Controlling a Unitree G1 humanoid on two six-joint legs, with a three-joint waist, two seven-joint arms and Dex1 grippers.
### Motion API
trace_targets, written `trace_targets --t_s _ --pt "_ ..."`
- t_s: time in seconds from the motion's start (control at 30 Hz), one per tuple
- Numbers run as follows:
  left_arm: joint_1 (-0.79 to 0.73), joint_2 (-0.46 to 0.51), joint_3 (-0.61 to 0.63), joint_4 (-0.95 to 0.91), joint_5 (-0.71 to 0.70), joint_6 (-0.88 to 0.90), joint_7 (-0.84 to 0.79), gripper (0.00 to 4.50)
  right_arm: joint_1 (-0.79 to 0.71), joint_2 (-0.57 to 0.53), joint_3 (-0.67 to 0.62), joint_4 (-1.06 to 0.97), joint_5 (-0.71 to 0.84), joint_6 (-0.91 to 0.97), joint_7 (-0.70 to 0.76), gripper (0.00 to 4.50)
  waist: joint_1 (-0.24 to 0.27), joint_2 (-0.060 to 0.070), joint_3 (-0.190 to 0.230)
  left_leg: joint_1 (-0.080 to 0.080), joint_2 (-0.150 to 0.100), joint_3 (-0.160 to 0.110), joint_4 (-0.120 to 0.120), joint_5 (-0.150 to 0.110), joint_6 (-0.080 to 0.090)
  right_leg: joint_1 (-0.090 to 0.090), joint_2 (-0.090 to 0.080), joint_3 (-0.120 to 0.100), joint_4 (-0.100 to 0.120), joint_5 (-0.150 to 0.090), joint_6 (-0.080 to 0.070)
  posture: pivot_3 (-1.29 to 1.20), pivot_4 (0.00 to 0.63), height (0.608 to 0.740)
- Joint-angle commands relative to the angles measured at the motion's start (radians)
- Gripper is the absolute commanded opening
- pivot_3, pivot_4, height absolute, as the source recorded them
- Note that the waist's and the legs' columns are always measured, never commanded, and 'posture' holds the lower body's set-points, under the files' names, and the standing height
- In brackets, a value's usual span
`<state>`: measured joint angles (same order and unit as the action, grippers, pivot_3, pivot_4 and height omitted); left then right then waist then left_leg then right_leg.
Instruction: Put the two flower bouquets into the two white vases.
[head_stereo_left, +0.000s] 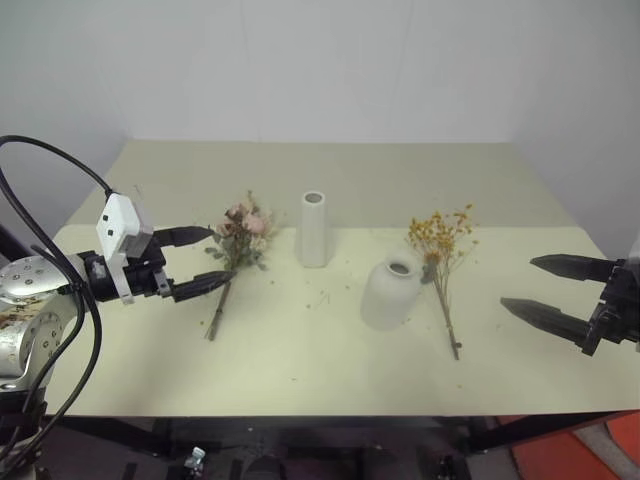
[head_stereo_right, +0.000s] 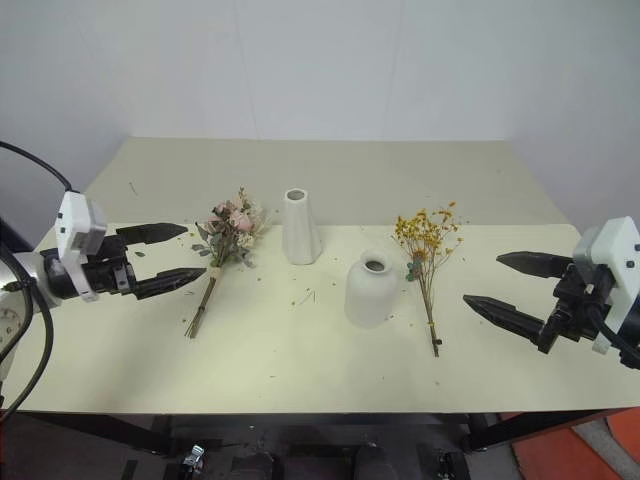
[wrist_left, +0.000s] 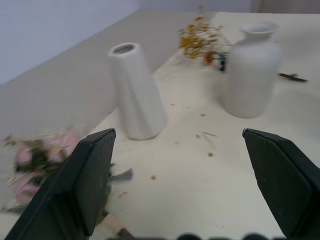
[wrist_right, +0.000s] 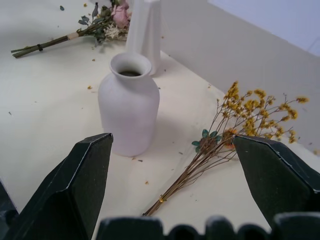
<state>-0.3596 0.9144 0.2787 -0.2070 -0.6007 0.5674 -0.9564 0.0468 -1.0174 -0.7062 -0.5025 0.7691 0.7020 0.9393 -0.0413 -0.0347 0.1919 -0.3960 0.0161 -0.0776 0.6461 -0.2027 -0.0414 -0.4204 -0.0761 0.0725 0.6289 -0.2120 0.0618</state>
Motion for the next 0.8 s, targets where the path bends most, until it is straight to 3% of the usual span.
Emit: trace_targets --t_s 0.03,0.2,0.3,0.43,0.57,0.63,0.8 --pt "-0.099 -0.028 -0.05 -0.102 0.031 0.207 0.241 4.44 -0.07 -0.036 0.056 -0.064 0.059 0.044 -0.04 4.5 0.0 0.0 0.0 0.0 0.0 0.0 0.0 0.0 0.0 0.001 0.0 0.0 0.001 0.0 0.0 0.0 0.15 0.74" --pt "-0.177 -0.107 -0.163 -0.192 0.172 0.414 0.521 4.44 -0.246 -0.043 0.223 -0.088 0.102 0.057 -0.082 4.5 -0.002 0.0 0.0 0.0 -0.001 -0.001 0.0 0.0 0.0 0.0 0.0 0.0 -0.001 0.0 0.001 0.0 0.15 0.74" --pt "-0.32 -0.169 -0.18 -0.109 0.115 0.735 0.565 4.44 -0.385 -0.027 0.358 -0.092 0.096 0.06 -0.104 4.5 -0.003 -0.001 0.0 -0.001 -0.001 -0.001 0.0 0.0 0.0 -0.001 0.0 0.0 0.0 0.0 0.001 0.0 0.15 0.74" --pt "-0.444 -0.299 -0.189 -0.053 0.176 1.018 0.684 4.44 -0.519 0.013 0.499 -0.057 0.053 0.049 -0.103 4.5 -0.002 -0.001 0.0 -0.001 -0.001 -0.001 0.0 0.0 0.0 0.0 0.0 -0.001 0.0 0.0 0.001 0.0 0.15 0.74" --pt "-0.477 -0.331 -0.215 0.052 0.193 1.047 0.762 4.44 -0.622 0.066 0.595 0.0 0.006 0.04 -0.101 4.5 -0.005 -0.001 0.0 -0.003 -0.002 -0.002 0.0 0.0 0.0 -0.003 0.0 0.0 -0.001 0.001 0.0 0.0 0.15 0.74" --pt "-0.494 -0.298 -0.283 0.118 0.193 1.047 0.755 4.44 -0.672 0.096 0.632 0.029 -0.012 0.037 -0.094 4.5 -0.005 -0.001 0.0 -0.003 -0.002 -0.002 0.0 0.0 0.0 -0.004 0.0 -0.001 0.001 0.002 -0.001 0.0 0.15 0.74" --pt "-0.583 -0.325 -0.297 0.271 0.237 1.03 0.759 4.44 -0.747 0.129 0.687 0.069 -0.054 0.03 -0.06 4.5 0.001 -0.001 0.0 -0.003 -0.002 -0.002 0.0 0.0 0.0 -0.004 0.0 -0.001 0.001 0.001 0.0 0.0 0.15 0.74"
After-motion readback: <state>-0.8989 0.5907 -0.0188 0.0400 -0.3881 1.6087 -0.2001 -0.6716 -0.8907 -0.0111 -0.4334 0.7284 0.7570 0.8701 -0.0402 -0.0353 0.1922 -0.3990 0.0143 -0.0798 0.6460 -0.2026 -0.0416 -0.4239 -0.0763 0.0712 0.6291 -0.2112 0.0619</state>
